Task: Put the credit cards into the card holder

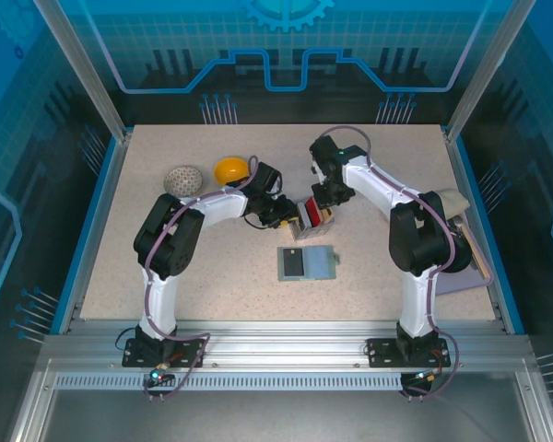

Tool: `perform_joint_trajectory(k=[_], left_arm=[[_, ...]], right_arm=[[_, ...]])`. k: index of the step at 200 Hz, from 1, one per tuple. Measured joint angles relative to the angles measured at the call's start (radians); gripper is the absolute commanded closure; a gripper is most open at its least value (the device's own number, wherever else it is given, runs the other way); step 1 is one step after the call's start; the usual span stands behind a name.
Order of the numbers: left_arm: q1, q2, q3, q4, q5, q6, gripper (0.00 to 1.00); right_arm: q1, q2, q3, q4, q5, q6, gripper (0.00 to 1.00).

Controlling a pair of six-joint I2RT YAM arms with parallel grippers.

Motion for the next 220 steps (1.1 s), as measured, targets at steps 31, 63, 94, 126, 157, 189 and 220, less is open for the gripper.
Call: perform_joint_trajectory(k=[31, 63, 94, 126, 157, 189, 220], left_arm=[[0.000, 0.000, 0.000, 0.000, 0.000, 0.000, 0.70], [0.000, 0.000, 0.000, 0.000, 0.000, 0.000, 0.70], [0.000, 0.000, 0.000, 0.000, 0.000, 0.000, 0.71], [0.000, 0.000, 0.000, 0.000, 0.001, 0.000, 0.71], [0.000, 0.000, 0.000, 0.000, 0.001, 0.000, 0.71], [0.000, 0.000, 0.000, 0.000, 0.002, 0.000, 0.71], [0.000, 0.000, 0.000, 0.000, 0.002, 0.000, 0.70]], right_arm=[[0.003, 0.000, 0.004, 0.000, 0.002, 0.000, 0.70], [0.007, -0.004, 0.004, -0.001, 0.009, 0.000, 0.73], [0.010, -0.013, 0.004, -0.001, 0.028, -0.001, 0.74], [0.010, -0.019, 0.004, -0.001, 0.042, -0.002, 0.78], [0.014, -0.025, 0.004, 0.000, 0.044, -0.004, 0.80], [0.016, -0.040, 0.004, 0.000, 0.050, -0.003, 0.87], [0.018, -0.064, 0.004, -0.001, 0.050, -0.003, 0.90]])
